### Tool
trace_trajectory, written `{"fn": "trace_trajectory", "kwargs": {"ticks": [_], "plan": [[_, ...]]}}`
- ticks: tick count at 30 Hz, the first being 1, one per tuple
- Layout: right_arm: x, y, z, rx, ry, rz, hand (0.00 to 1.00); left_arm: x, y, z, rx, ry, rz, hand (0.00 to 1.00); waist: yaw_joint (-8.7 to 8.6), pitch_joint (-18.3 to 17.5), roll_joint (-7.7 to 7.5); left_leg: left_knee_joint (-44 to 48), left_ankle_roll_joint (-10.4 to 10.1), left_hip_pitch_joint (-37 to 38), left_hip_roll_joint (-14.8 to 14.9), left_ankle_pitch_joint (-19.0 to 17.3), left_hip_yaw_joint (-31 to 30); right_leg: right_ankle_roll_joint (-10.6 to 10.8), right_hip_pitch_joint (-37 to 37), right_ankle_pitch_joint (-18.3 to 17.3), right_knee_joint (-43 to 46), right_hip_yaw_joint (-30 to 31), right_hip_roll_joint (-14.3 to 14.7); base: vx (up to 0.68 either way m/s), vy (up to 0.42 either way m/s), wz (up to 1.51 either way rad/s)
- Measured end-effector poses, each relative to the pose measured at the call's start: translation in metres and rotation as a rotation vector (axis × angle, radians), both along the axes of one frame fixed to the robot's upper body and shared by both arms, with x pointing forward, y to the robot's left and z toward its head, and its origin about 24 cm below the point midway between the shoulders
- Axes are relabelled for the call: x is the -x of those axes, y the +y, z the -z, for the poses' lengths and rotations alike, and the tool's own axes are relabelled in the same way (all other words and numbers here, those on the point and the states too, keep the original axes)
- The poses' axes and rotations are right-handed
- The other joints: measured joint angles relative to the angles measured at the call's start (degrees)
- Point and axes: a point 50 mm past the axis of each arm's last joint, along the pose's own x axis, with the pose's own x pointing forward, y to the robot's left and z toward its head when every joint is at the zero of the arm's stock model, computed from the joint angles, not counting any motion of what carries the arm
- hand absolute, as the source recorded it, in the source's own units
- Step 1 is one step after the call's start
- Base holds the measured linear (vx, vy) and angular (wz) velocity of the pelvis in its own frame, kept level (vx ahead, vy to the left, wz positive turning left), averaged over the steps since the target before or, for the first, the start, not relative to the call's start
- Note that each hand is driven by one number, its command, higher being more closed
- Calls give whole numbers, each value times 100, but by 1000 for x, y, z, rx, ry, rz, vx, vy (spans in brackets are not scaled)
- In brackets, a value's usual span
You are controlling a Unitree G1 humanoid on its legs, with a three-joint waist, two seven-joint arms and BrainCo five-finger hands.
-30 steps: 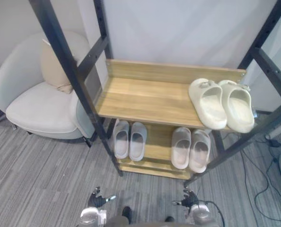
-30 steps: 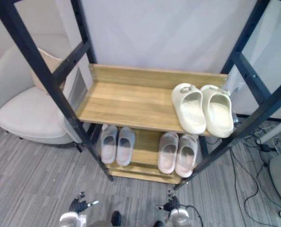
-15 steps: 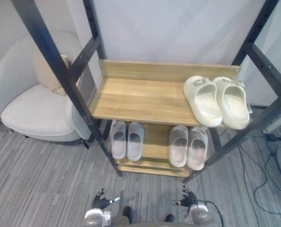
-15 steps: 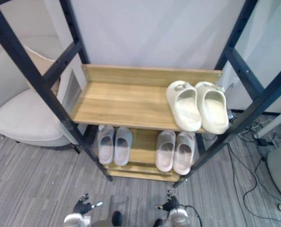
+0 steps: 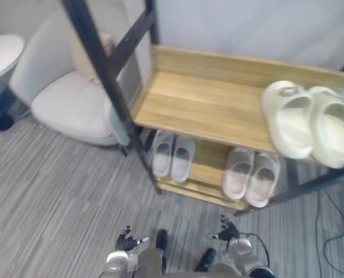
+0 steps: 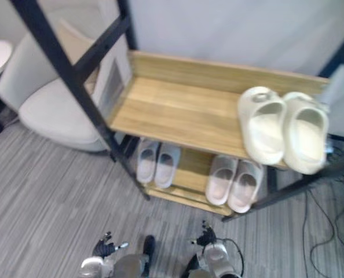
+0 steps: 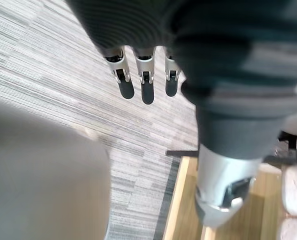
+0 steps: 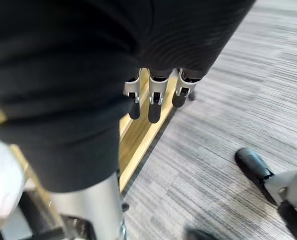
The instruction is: Organize the slippers on the shoe rack
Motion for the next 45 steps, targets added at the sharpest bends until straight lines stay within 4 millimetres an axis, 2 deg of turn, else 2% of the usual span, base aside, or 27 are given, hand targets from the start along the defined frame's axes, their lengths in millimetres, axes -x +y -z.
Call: {"fn": "trace_trajectory", "kwargs": {"ticks": [1, 5, 7, 9, 10, 11, 12, 13, 15, 17, 18, 19, 23, 26, 28, 29, 31, 33, 34, 36, 37, 38, 40, 41, 42, 43, 45], "plan": [[1, -3, 0, 0, 1, 18, 0, -1, -3, 0, 5, -1, 4, 0, -20, -7, 67, -9, -32, 32, 9, -32, 80, 55, 10, -70, 116, -68, -12, -19, 150, 92], [9, 0, 4, -17, 23, 37, 0, -3, -1, 1, -7, 11, 19, 0, 30, 49, -12, -718, -31, 277, -262, -16, -247, 147, 189, -49, 116, -447, -72, -87, 138, 56], [9, 0, 5, -19, 26, 35, 0, 0, 0, 3, -8, 22, 19, 0, 29, 66, -37, -901, 36, 437, -464, 23, -276, 267, 71, -343, 797, -407, -466, -74, 157, 18], [11, 2, 6, -19, 38, 17, 0, 0, 0, 3, -16, 24, 27, 0, -5, 97, -77, -686, 143, 451, -628, -230, -386, 325, -129, -604, 1952, -170, -1040, -69, 91, 23], [15, 3, 8, -21, 54, 13, 0, 1, 1, 4, -22, 31, 37, 0, -28, 102, -74, -669, 156, 463, -683, -240, -469, 196, -394, -572, 2658, 280, -1258, -65, 52, 45], [19, 4, 10, -27, 68, 10, 0, 2, 1, 4, -30, 39, 54, 0, -79, 130, -74, -673, 168, 507, -722, -233, -642, -73, -713, -399, 3260, 944, -1323, -21, 19, 83], [16, 6, 8, -35, 50, 6, 0, 1, 4, 3, -41, 36, 68, 0, -156, 157, -100, -680, 173, 593, -719, -226, -971, 17, -956, -542, 3523, 1766, -1077, 37, -21, 103], [18, 7, 8, -37, 53, 6, 0, 1, 4, 4, -45, 41, 72, 0, -175, 168, -83, -706, 148, 606, -713, -198, -1186, 48, -968, -726, 3412, 2181, -849, 65, -84, 119], [26, 9, 12, -41, 75, 2, 0, 0, 7, 3, -56, 37, 76, 0, -184, 100, -242, -800, 77, 591, -750, -92, -1633, 114, -953, -1009, 2782, 2977, -342, 74, -156, 125], [28, 11, 13, -47, 83, 3, 0, -1, 8, 3, -61, 41, 76, 0, -195, 81, -281, -865, -57, 511, -770, -4, -1974, 238, -927, -1001, 1945, 3701, 98, 77, -188, 114], [31, 14, 15, -54, 97, 3, 0, -1, 11, 4, -70, 48, 75, 0, -203, 27, -379, -916, -143, 441, -868, 53, -2173, 292, -868, -871, 1340, 3945, 189, 80, -236, 113], [34, 14, 16, -57, 105, 5, 0, -2, 12, 4, -77, 50, 72, 0, -221, 27, -464, -867, -199, 397, -937, 71, -2364, 425, -784, -687, 1148, 3857, 129, 100, -244, 109], [26, 10, 13, -27, 87, -31, 0, 2, 4, 7, -56, 65, 47, 0, -146, -91, -124, -1135, -426, 308, -642, 277, -2801, 202, -464, -570, 580, 3176, 404, 167, -213, 63], [27, 16, 13, -42, 88, -35, 0, -2, 5, 6, -57, 55, 44, 0, -145, -62, -199, -1079, -463, 322, -488, 294, -2635, 181, -38, -554, 337, 2671, 487, 155, -150, 79], [26, 17, 13, -41, 83, -31, 0, -6, 5, 4, -66, 41, 39, 0, -146, -51, -237, -902, -487, 249, -312, 214, -1827, 181, 108, -554, 321, 2416, 490, 88, -35, 70], [24, 16, 12, -36, 76, -27, 0, -10, 2, 2, -61, 29, 37, 0, -146, -49, -229, -625, -351, 109, -56, 107, -814, 180, 194, -556, 324, 2230, 492, 65, 28, 55], [20, 17, 10, -37, 61, -28, 0, -15, -1, 1, -54, 13, 41, 0, -142, -41, -231, -155, -195, -107, 133, 20, 168, 224, 303, -608, 347, 1992, 450, 59, 70, 77], [21, 21, 11, -49, 62, -22, 0, -21, -4, -3, -53, -13, 54, 0, -144, -14, -373, 154, -117, -263, -3, -2, 691, 347, 514, -860, 361, 1548, 236, 61, 122, 114], [22, 22, 11, -53, 65, -18, 0, -23, -5, -4, -53, -22, 62, 0, -155, -16, -393, 225, -54, -335, -45, -29, 920, 388, 592, -965, 363, 1309, 104, 32, 145, 136], [20, 20, 10, -56, 54, -9, 0, -24, -13, -4, -34, -25, 68, 0, -148, -13, -113, 311, 479, -385, 114, -637, 1589, 528, 727, -1147, 474, 763, 208, 15, 183, 137], [19, 20, 9, -60, 55, 1, 0, -22, -12, -3, -35, -16, 62, 0, -149, 50, -159, 338, 426, -370, -56, -683, 1391, 502, 833, -1301, 576, 608, 99, 56, 189, 113], [20, 21, 10, -62, 58, -2, 0, -23, -10, -3, -38, -19, 55, 0, -151, 61, -238, 258, 465, -323, -262, -723, 1259, 510, 929, -1363, 696, 439, -41, 117, 182, 114], [18, 21, 9, -57, 58, -8, 0, -21, -9, -2, -37, -6, 53, 0, -126, 52, -226, 243, 498, -193, -447, -861, 1005, 489, 607, -1321, 2140, 524, -527, 185, 247, 78], [15, 21, 8, -59, 51, -14, 0, -19, -7, -1, -44, 7, 57, 0, -135, 55, -226, 243, 530, -130, -514, -880, 858, 371, 318, -1172, 2922, 729, -747, 244, 284, 77], [13, 25, 7, -64, 49, -30, 0, -16, -3, 1, -56, 26, 58, 0, -207, 82, -249, 126, 597, 31, -635, -858, 605, 81, -115, -1188, 3994, 1198, -846, 218, 210, 104], [15, 26, 8, -62, 56, -43, 0, -12, -2, 3, -58, 44, 55, 0, -278, 90, -244, -143, 650, 281, -769, -799, 350, 66, -418, -1267, 4519, 1614, -679, 308, 215, 110], [16, 26, 8, -57, 52, -59, 0, -7, -2, 5, -55, 59, 51, 0, -348, 138, -159, -628, 641, 765, -927, -632, -3, 193, -751, -1392, 4495, 1919, -311, 294, 129, 112]]}}
